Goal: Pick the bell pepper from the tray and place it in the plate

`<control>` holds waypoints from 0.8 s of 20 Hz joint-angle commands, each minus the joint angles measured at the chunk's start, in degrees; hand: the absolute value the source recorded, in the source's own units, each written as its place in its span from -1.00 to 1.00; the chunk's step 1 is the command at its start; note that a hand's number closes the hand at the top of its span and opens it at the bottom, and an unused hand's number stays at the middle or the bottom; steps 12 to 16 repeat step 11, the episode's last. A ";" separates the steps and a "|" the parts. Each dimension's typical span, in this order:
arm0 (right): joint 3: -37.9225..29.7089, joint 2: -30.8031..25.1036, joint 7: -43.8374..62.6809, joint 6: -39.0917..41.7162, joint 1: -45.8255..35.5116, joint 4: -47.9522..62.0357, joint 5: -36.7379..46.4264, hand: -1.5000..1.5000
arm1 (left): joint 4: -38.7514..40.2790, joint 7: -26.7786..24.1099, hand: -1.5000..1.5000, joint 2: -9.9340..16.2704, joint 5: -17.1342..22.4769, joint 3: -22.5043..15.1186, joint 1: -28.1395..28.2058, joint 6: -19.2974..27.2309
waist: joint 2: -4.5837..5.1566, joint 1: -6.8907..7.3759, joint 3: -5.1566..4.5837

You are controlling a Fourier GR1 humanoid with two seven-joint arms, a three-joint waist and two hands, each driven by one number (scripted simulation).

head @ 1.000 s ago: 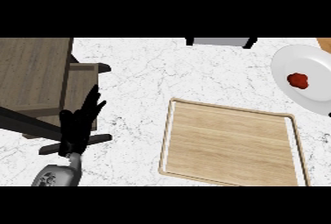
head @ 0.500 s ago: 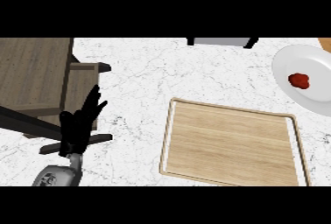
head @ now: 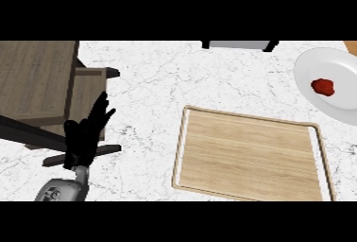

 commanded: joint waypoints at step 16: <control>-1.51 -0.74 0.48 -5.08 2.49 0.77 -0.75 -1.00 | 1.41 0.59 0.00 1.20 0.16 0.71 1.34 -0.96 | 0.53 0.89 -0.17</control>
